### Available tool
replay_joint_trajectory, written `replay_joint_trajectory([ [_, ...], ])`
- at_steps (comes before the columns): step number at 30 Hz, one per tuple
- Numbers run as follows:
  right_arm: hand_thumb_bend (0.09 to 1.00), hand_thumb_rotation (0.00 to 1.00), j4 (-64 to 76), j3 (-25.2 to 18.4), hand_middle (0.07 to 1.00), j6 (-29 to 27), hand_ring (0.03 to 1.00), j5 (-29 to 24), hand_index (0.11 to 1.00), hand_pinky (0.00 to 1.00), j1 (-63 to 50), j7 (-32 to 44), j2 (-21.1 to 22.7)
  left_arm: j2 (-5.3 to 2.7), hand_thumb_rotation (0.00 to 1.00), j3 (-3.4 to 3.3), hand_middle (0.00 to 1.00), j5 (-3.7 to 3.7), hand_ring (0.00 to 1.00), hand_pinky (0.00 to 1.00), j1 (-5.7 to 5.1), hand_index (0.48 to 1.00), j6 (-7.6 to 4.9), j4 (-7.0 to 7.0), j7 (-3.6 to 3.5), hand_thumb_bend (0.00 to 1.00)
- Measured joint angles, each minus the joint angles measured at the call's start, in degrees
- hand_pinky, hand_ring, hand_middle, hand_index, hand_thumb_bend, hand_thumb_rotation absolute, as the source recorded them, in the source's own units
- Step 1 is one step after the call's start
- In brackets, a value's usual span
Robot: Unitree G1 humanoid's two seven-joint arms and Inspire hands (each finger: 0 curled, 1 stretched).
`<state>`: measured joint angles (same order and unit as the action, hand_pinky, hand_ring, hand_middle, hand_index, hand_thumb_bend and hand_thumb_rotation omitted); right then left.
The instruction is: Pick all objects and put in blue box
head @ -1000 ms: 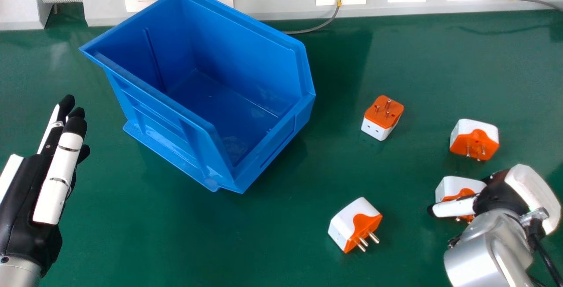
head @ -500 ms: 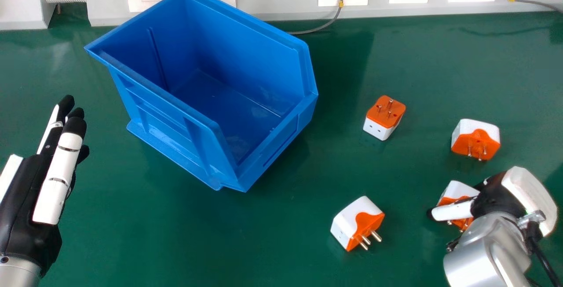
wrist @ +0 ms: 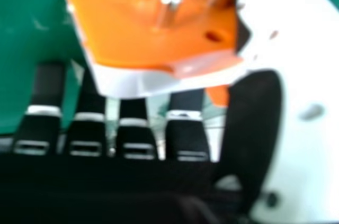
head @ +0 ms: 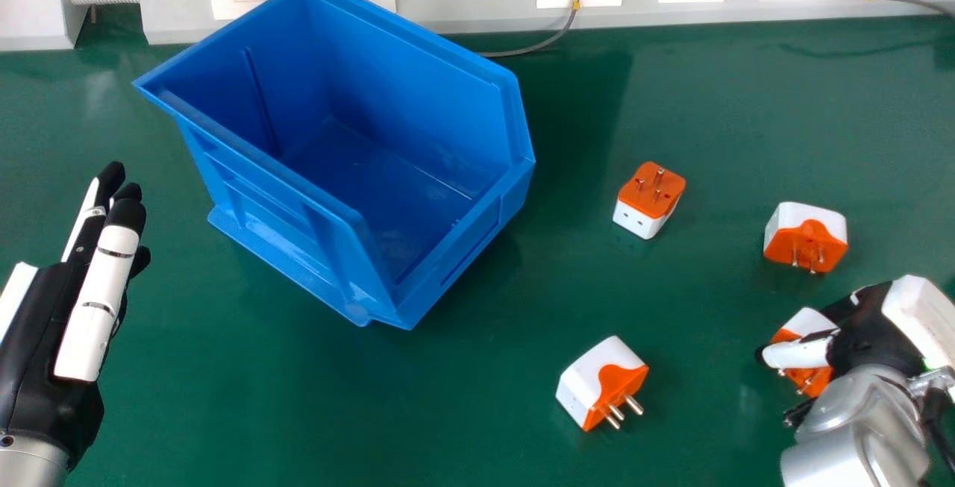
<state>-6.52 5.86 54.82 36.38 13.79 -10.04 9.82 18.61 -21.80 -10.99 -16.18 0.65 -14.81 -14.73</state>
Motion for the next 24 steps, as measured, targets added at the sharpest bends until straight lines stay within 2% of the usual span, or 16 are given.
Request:
replay_joint_trajectory([
  [7,0.517,0.02,-0.02,-0.81,0.452,-0.34,0.300,0.05,0.501,0.23,0.11,-0.67,-0.37,0.00,1.00,-0.03,1.00,-0.11,0.99,0.96,-0.04,1.000,0.02,-0.10,-0.03,0.49],
  [13,0.512,0.01,-0.33,-0.66,0.448,-0.38,0.316,0.08,0.517,0.23,0.09,-0.88,-0.42,0.01,1.00,-0.10,1.00,-0.11,0.99,0.96,-0.06,1.000,0.05,-0.16,-0.02,0.49],
  [16,0.509,0.01,-0.34,-0.59,0.450,-0.36,0.330,0.06,0.532,0.25,0.05,-0.88,-0.51,0.01,1.00,-0.33,1.00,-0.11,0.99,0.96,-0.26,1.000,0.08,-0.21,-0.02,0.49],
  [24,0.501,0.00,-0.35,0.30,0.463,-0.52,0.366,0.06,0.539,0.28,-0.14,-0.89,-0.55,0.01,1.00,-0.35,1.00,-0.11,0.99,0.96,-0.26,1.000,0.23,-0.43,-0.03,0.49],
])
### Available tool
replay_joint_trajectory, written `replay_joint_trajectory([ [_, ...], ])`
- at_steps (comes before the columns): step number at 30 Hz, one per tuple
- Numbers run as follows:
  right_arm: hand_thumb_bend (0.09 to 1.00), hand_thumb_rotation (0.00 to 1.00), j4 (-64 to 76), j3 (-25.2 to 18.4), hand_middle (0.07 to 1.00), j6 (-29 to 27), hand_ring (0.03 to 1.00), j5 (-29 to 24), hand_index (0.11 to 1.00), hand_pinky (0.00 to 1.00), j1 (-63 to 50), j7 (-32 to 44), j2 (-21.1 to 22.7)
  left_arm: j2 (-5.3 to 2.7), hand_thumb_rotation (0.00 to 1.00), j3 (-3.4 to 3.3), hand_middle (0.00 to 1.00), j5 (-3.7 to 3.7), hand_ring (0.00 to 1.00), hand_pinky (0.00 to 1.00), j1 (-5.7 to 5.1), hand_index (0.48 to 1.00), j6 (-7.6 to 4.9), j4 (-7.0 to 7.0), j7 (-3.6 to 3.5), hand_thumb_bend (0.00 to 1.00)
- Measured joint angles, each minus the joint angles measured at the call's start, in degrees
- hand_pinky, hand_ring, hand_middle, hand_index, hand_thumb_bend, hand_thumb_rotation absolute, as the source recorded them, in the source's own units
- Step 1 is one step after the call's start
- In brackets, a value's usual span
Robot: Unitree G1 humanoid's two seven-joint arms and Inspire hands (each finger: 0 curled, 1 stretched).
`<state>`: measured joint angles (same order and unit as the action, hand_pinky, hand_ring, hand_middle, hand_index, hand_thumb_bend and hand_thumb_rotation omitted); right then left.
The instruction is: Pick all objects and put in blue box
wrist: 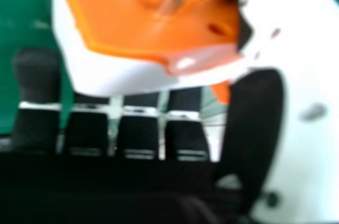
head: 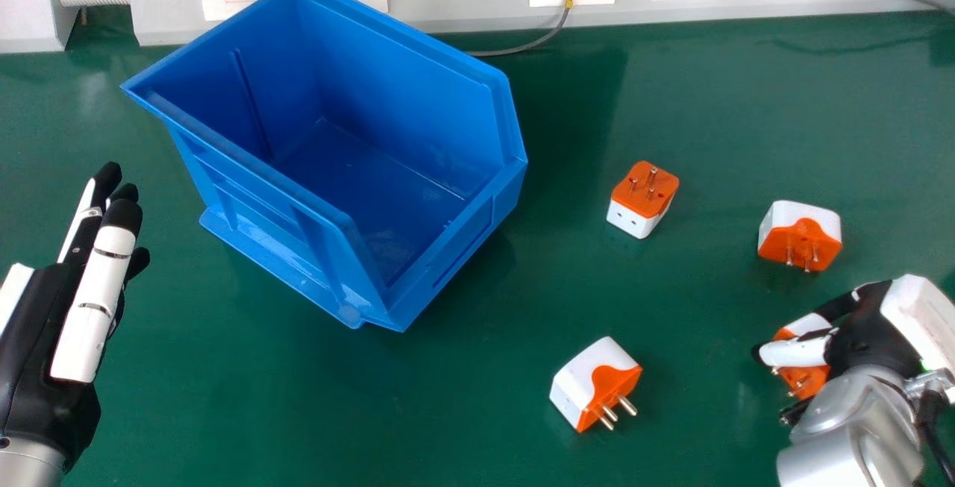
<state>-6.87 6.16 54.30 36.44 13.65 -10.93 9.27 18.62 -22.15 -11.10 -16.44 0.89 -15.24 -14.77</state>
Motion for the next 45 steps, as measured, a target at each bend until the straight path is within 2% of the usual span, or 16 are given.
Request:
replay_joint_trajectory([
  [5,0.498,0.00,0.07,0.31,0.469,-0.36,0.379,0.01,0.541,0.30,-0.33,-0.13,0.12,0.00,1.00,-0.01,1.00,0.00,0.99,0.96,0.00,1.000,0.58,-0.14,0.01,0.49],
  [11,0.495,0.00,0.04,0.35,0.474,-1.00,0.387,0.02,0.546,0.31,-0.66,-0.83,0.09,0.02,1.00,-0.17,1.00,-0.04,0.99,0.95,0.00,1.000,0.63,-0.14,-0.05,0.49],
  [25,0.491,0.00,0.56,0.62,0.481,-2.92,0.396,0.02,0.556,0.31,-1.63,-1.36,-0.02,0.07,1.00,-0.34,1.00,-0.07,0.99,0.95,0.11,1.000,1.78,-1.03,-0.09,0.49],
  [30,0.489,0.00,0.58,0.39,0.479,-5.13,0.391,-0.19,0.551,0.30,-2.27,-2.52,-0.78,0.16,1.00,-0.80,1.00,-0.08,0.99,0.95,0.49,1.000,1.79,-1.01,-0.13,0.49],
  [35,0.489,0.00,0.27,0.15,0.480,-6.27,0.393,-0.34,0.550,0.29,-2.26,-4.04,-2.26,0.35,1.00,-0.94,1.00,-0.13,0.99,0.95,1.09,1.000,1.78,-0.41,-0.47,0.49],
  [37,0.489,0.00,0.32,0.14,0.478,-6.54,0.392,-0.40,0.545,0.30,-2.29,-4.56,-2.62,0.39,1.00,-1.26,1.00,-0.21,0.99,0.95,1.15,1.000,1.83,0.17,-0.64,0.49],
  [40,0.490,0.00,0.52,0.17,0.484,-7.37,0.398,-0.43,0.539,0.30,-2.65,-5.08,-3.21,0.39,1.00,-1.55,1.00,-0.29,0.99,0.96,1.15,1.000,2.19,0.25,-0.81,0.49],
  [45,0.490,0.00,0.51,0.15,0.487,-8.01,0.400,-0.75,0.536,0.30,-2.66,-5.16,-3.51,0.38,1.00,-1.76,1.00,-0.31,1.00,0.96,1.65,1.000,2.21,0.73,-1.23,0.50],
])
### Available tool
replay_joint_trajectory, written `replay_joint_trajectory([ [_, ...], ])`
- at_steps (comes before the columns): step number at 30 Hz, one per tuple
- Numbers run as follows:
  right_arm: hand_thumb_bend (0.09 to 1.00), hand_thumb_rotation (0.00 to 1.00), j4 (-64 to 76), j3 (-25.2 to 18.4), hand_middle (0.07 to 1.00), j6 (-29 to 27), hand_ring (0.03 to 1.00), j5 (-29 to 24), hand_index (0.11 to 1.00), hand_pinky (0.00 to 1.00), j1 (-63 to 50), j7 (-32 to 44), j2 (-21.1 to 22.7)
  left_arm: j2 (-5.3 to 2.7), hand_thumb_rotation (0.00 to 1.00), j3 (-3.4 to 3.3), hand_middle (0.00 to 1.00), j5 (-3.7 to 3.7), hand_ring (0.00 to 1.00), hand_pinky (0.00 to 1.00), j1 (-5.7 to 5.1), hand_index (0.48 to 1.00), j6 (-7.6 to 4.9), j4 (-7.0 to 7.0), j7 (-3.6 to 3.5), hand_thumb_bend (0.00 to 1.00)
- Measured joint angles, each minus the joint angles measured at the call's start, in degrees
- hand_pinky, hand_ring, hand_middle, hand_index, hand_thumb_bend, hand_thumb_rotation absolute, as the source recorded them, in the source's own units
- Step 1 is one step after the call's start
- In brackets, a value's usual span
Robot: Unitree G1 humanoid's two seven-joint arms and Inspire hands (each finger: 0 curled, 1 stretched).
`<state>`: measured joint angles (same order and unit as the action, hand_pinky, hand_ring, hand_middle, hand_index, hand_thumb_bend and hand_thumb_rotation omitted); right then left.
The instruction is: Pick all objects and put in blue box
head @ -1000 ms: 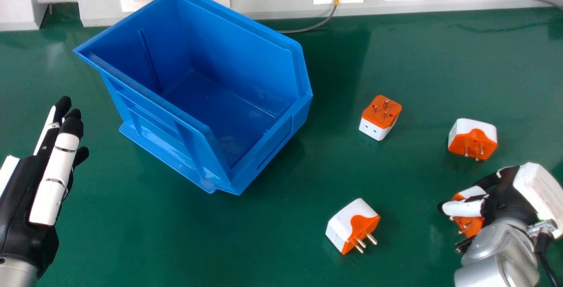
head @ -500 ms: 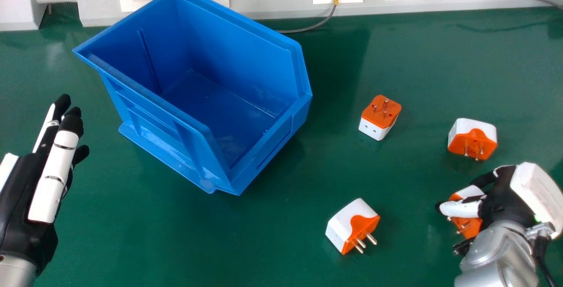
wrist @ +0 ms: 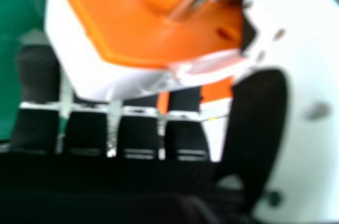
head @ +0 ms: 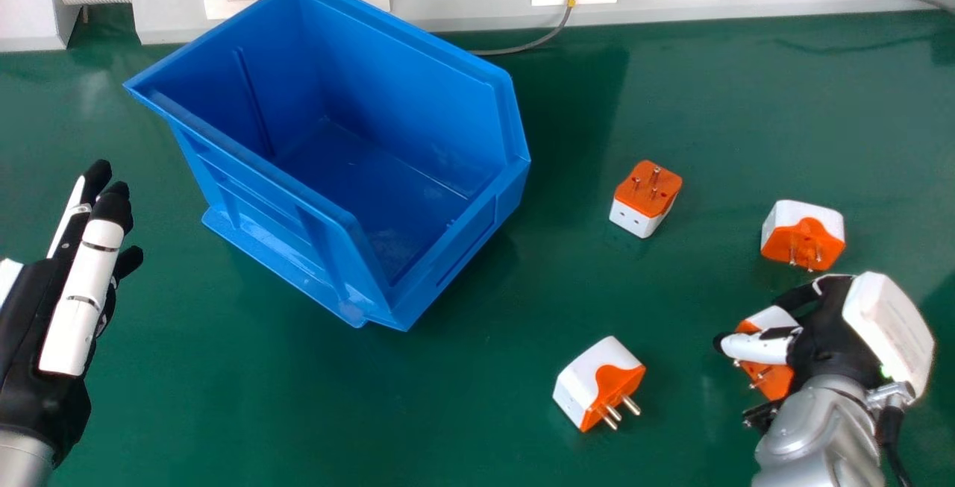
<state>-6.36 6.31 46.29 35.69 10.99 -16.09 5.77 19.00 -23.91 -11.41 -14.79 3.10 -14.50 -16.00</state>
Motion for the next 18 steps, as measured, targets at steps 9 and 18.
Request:
replay_joint_trajectory([
  [9,0.493,0.00,0.70,0.73,0.497,-0.29,0.414,-0.12,0.519,0.32,-0.06,1.00,0.13,-0.01,1.00,-0.02,1.00,0.01,1.00,0.96,0.08,1.000,0.14,0.05,-0.02,0.51],
  [18,0.495,0.00,0.85,1.28,0.509,-0.59,0.428,-0.12,0.503,0.34,-0.16,1.59,0.48,0.00,1.00,-0.09,1.00,0.02,1.00,0.96,0.08,1.000,0.14,0.27,-0.18,0.52],
])
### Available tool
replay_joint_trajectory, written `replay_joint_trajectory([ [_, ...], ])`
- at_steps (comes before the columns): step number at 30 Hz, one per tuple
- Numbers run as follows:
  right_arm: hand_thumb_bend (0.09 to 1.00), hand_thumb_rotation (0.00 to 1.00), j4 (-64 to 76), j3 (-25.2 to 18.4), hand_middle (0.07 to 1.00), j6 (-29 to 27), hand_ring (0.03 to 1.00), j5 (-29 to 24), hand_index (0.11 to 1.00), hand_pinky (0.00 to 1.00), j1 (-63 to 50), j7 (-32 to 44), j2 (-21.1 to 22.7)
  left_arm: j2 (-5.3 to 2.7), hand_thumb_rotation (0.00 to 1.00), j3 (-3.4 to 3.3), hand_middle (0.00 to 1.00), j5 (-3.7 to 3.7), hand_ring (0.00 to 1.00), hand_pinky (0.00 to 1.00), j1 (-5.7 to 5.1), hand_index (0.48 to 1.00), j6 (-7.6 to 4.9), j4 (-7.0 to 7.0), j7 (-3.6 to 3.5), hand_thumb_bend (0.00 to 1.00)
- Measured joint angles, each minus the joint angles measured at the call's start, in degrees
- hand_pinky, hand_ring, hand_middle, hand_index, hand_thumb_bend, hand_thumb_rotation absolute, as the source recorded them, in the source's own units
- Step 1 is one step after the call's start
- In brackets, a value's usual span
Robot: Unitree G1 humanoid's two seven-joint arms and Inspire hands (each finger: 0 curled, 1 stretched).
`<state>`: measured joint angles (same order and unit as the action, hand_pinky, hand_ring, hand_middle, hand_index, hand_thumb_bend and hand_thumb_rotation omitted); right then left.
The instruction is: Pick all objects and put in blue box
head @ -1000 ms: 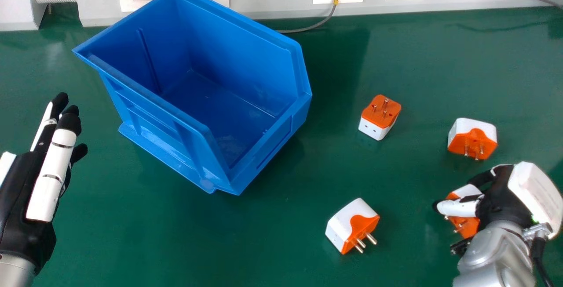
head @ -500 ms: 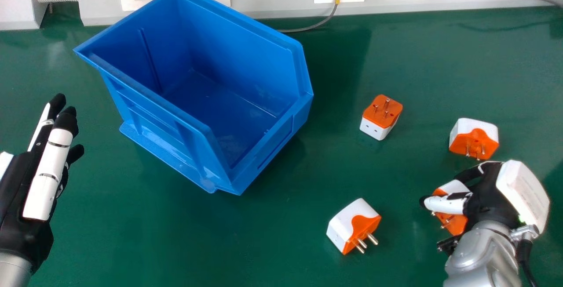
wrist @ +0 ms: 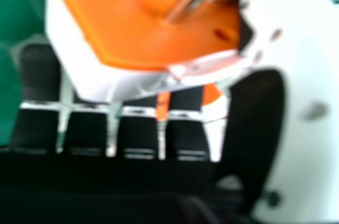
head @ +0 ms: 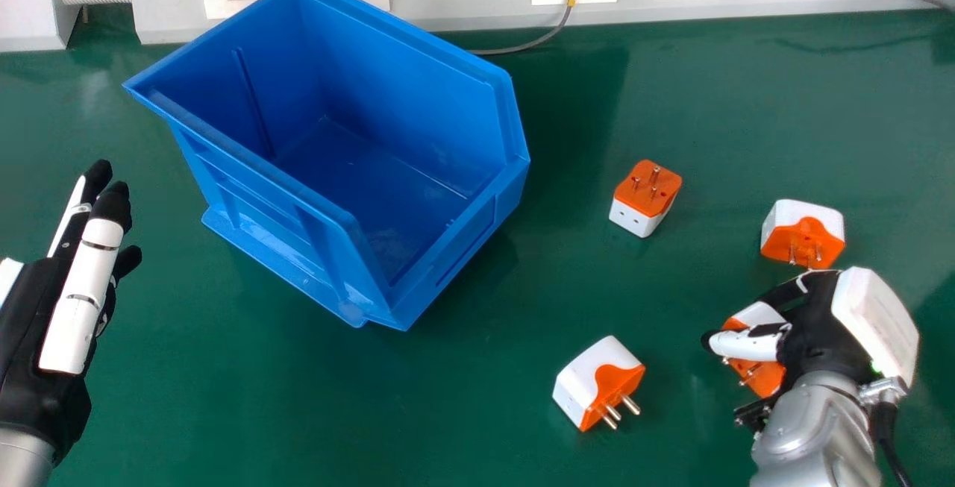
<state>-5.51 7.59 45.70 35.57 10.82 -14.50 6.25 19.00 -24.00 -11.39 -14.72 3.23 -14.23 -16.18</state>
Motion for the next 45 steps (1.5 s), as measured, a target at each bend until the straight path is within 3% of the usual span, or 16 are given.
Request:
replay_joint_trajectory([
  [12,0.496,0.00,1.70,0.04,0.522,0.15,0.437,0.00,0.492,0.35,-0.88,0.29,-0.11,0.00,1.00,-0.61,1.00,-0.01,1.00,0.96,0.01,1.000,0.00,0.23,-0.20,0.51],
  [45,0.495,0.00,5.23,0.53,0.519,0.12,0.427,0.58,0.501,0.34,-3.45,-0.24,-0.26,0.00,1.00,-0.64,1.00,0.00,1.00,0.96,0.01,1.000,0.58,0.04,-0.18,0.52],
])
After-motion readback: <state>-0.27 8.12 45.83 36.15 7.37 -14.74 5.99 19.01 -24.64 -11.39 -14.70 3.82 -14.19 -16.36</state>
